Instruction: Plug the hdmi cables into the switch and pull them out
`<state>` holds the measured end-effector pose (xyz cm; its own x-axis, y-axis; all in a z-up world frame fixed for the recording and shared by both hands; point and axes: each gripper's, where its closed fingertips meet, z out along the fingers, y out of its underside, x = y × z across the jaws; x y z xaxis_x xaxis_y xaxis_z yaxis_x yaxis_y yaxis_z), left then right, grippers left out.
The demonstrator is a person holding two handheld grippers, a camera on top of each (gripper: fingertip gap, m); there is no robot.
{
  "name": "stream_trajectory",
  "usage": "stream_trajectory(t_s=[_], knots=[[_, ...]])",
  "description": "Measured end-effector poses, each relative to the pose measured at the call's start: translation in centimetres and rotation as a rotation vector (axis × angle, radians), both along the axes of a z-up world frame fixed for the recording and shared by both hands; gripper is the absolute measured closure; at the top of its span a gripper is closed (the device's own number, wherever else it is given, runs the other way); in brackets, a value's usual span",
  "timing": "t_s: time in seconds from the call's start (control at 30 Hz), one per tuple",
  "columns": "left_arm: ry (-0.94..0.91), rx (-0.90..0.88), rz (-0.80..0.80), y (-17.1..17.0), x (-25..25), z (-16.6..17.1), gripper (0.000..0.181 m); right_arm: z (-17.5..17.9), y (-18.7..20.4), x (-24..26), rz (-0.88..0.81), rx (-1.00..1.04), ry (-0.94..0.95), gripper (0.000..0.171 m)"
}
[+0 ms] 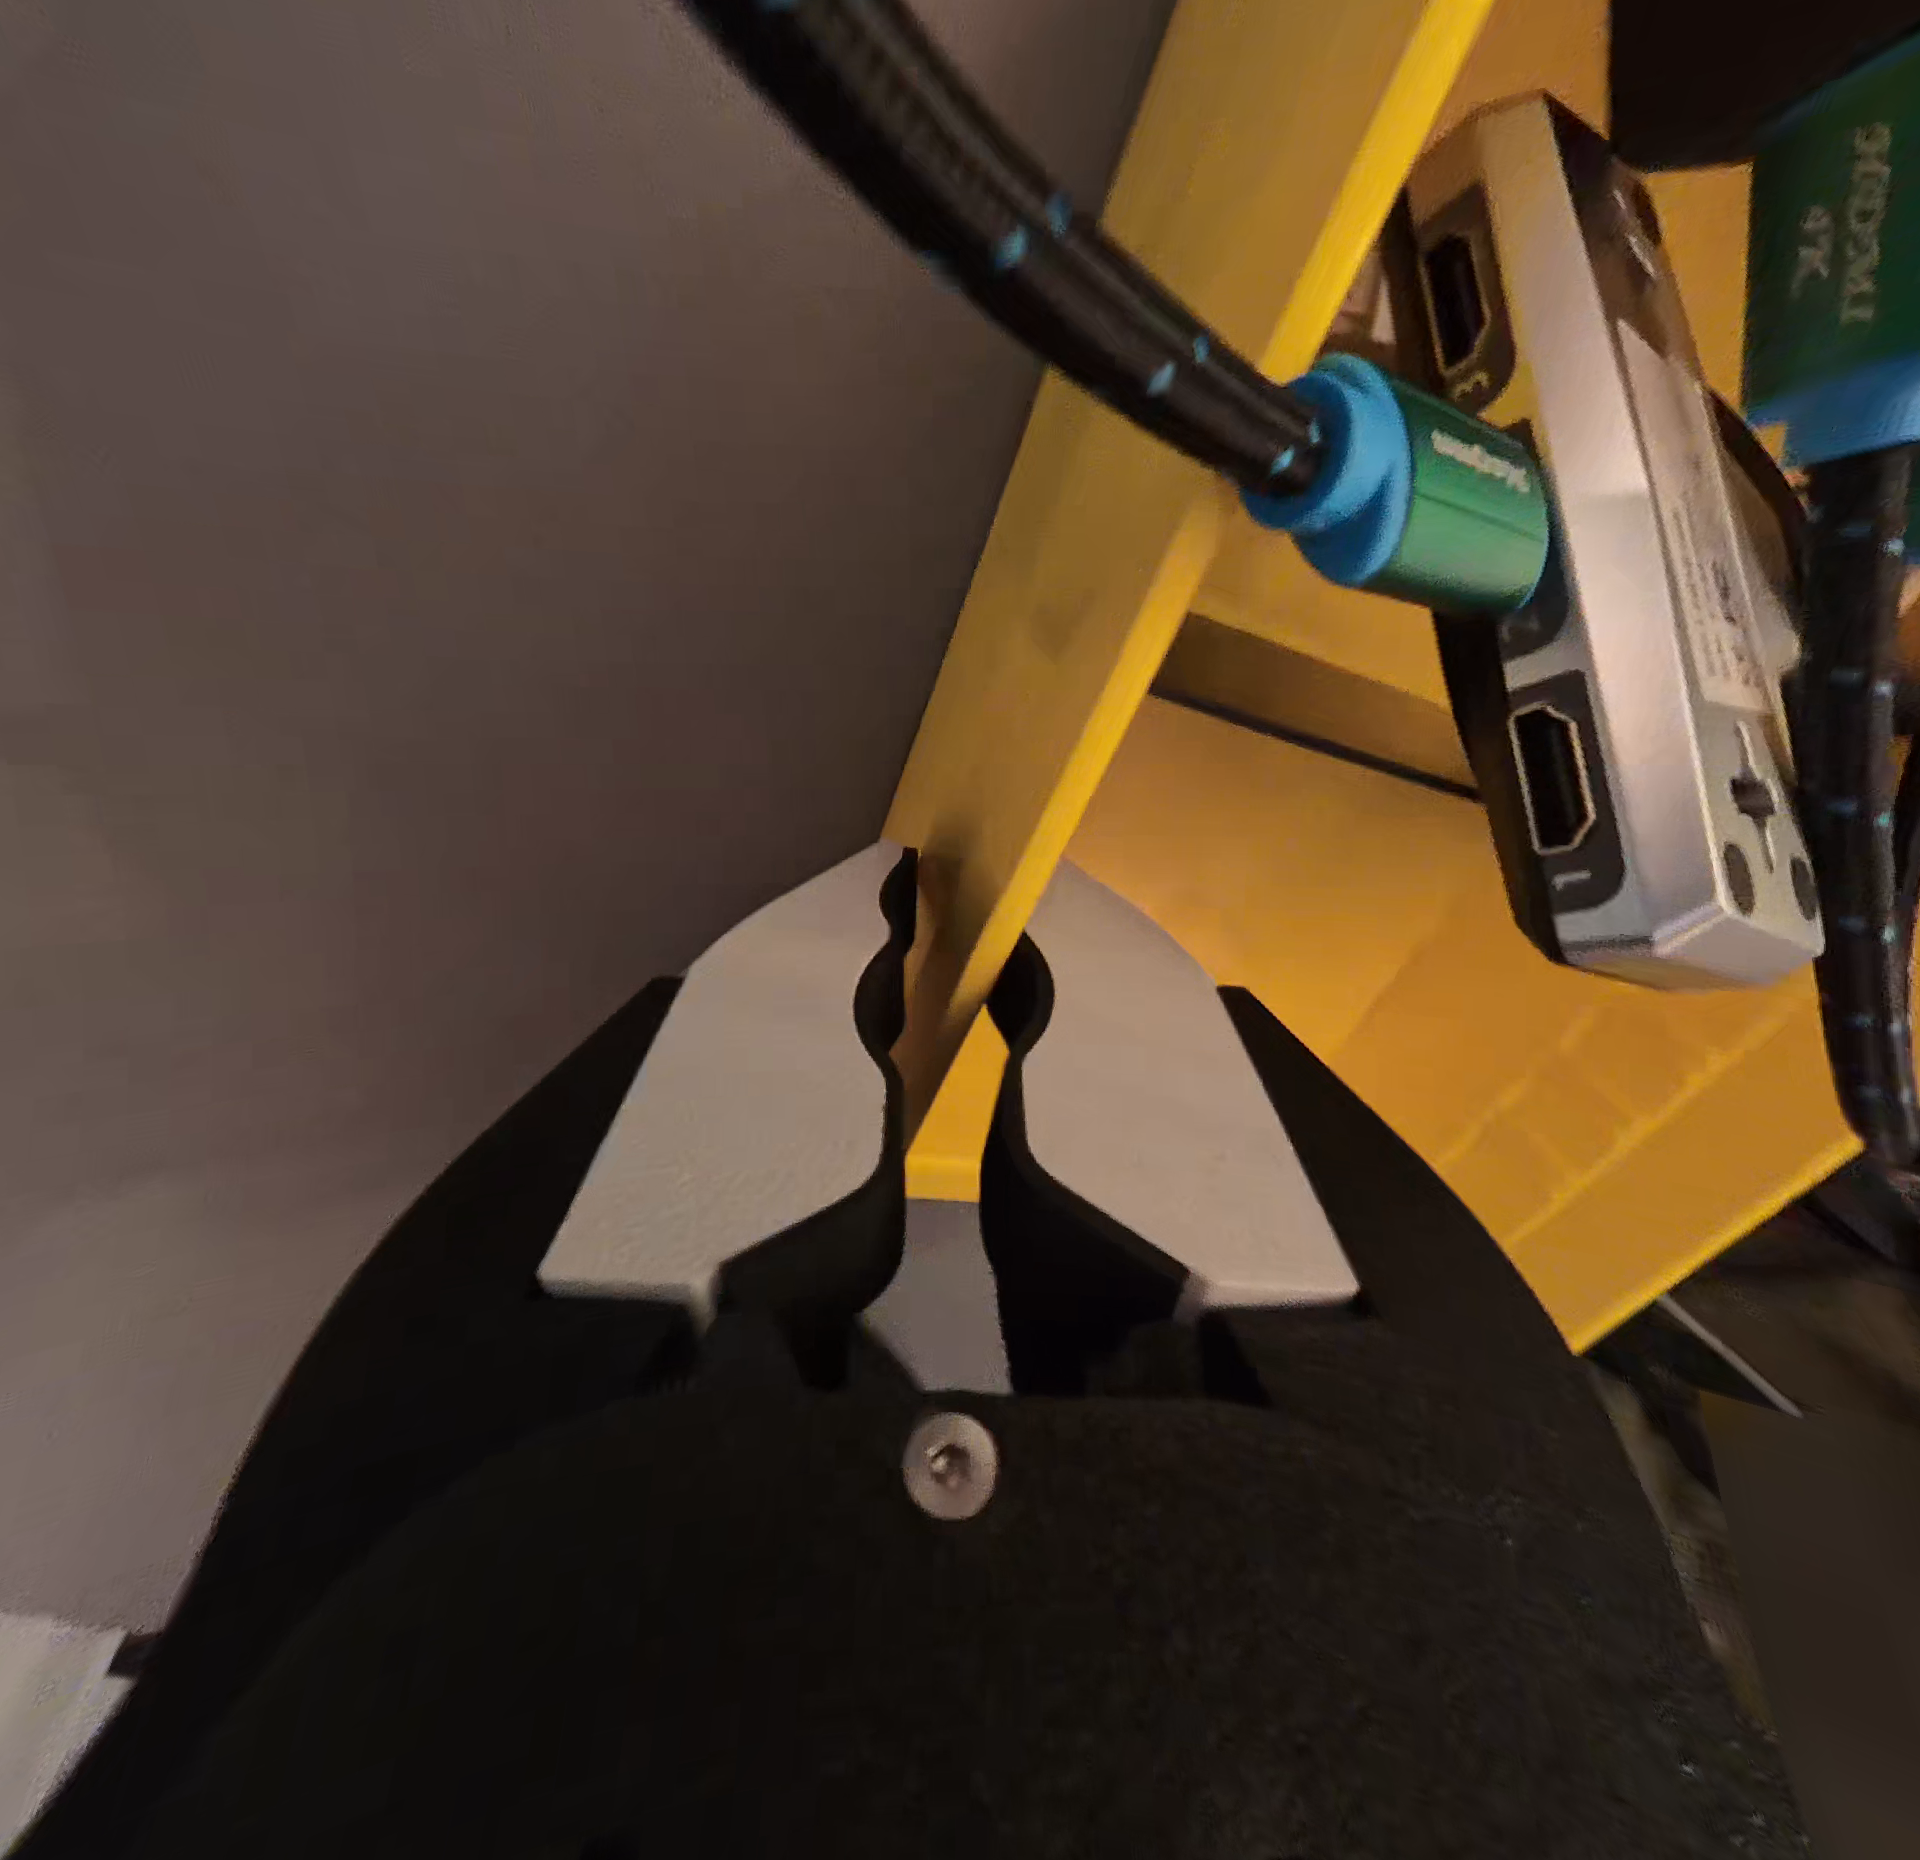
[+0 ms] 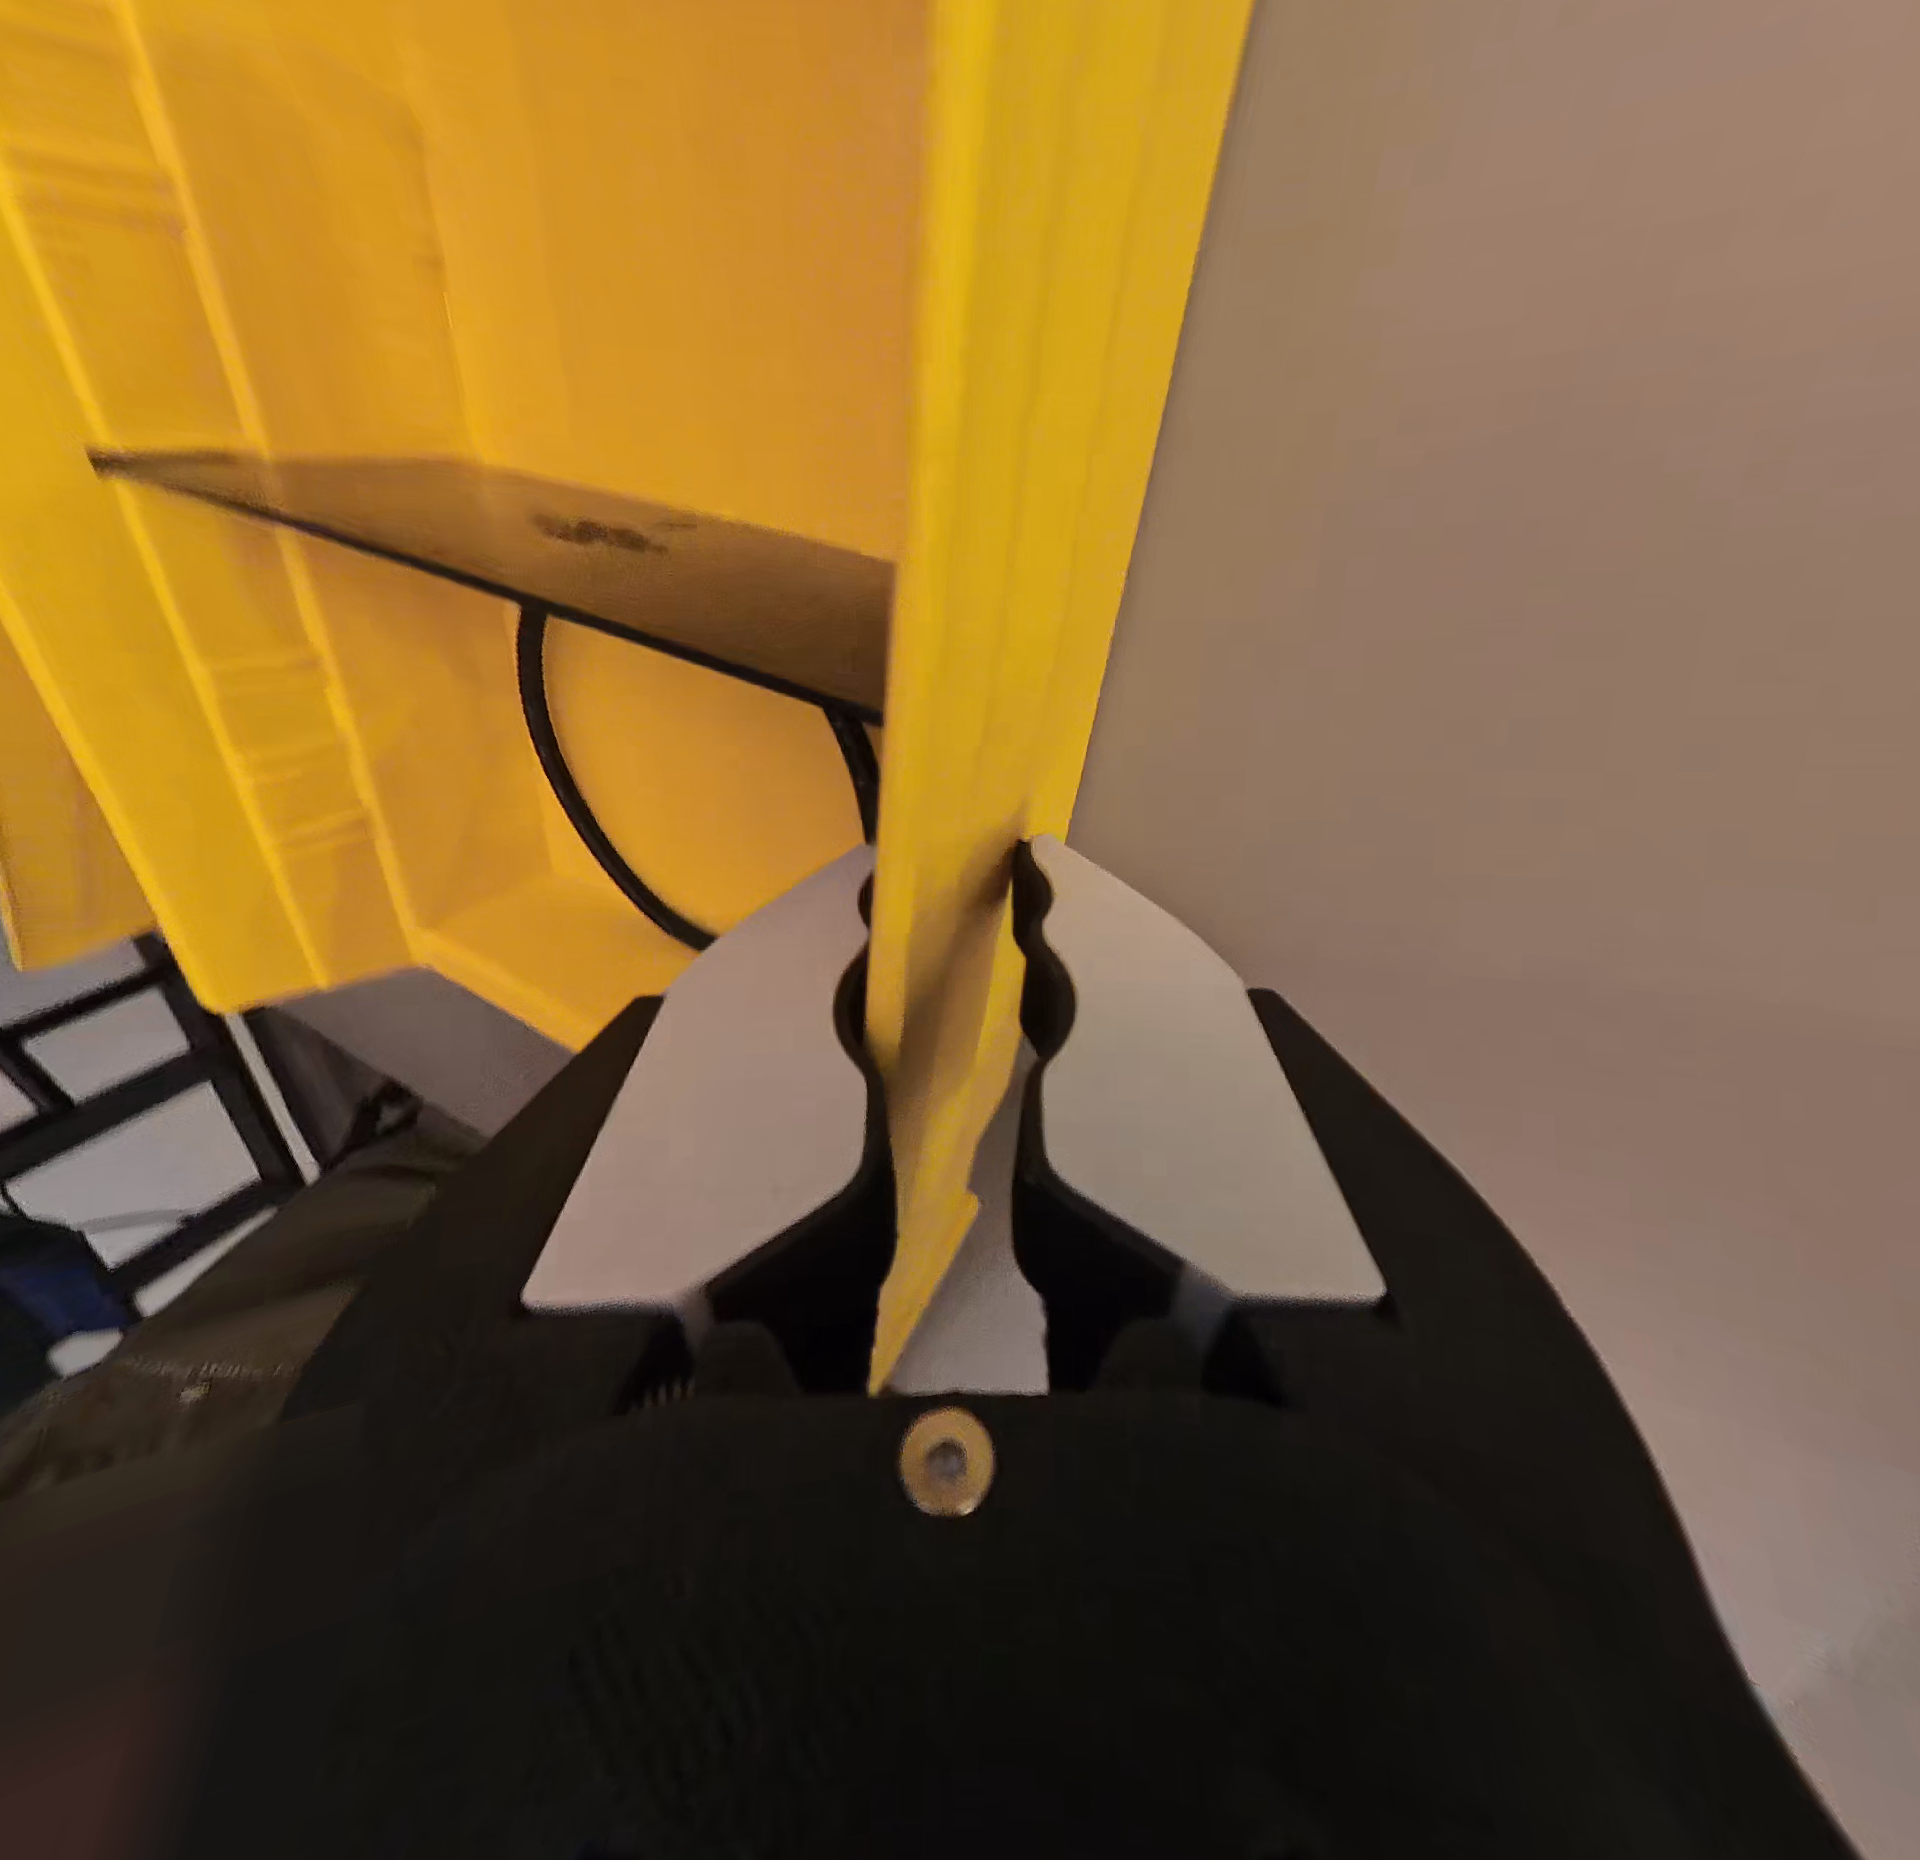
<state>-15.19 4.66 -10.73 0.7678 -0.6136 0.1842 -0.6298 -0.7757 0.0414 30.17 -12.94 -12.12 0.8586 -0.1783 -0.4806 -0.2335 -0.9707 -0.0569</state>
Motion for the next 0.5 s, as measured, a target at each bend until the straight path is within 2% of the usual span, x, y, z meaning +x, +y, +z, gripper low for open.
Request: stream_trajectory(t_s=[0.1, 0.23, 0.37, 0.5], knots=[[0.015, 0.029, 0.064, 1.7, -6.0, 0.1, 0.171, 0.0, 0.9, -3.9, 0.086, -0.096, 0.008, 0.15], [-0.015, 0.013, 0.291, 2.4, -12.7, 0.2, 0.171, 0.1, 2.9, -7.3, 0.146, -0.097, 0.014, 0.15], [-0.036, 0.018, 0.385, 2.2, -17.5, 0.3, 0.173, 0.2, 3.7, -7.5, 0.112, -0.078, 0.036, 0.151], [-0.126, -0.013, 0.494, 2.4, -19.9, 0.4, 0.169, 0.1, 3.7, -5.6, 0.02, -0.062, 0.075, 0.15]])
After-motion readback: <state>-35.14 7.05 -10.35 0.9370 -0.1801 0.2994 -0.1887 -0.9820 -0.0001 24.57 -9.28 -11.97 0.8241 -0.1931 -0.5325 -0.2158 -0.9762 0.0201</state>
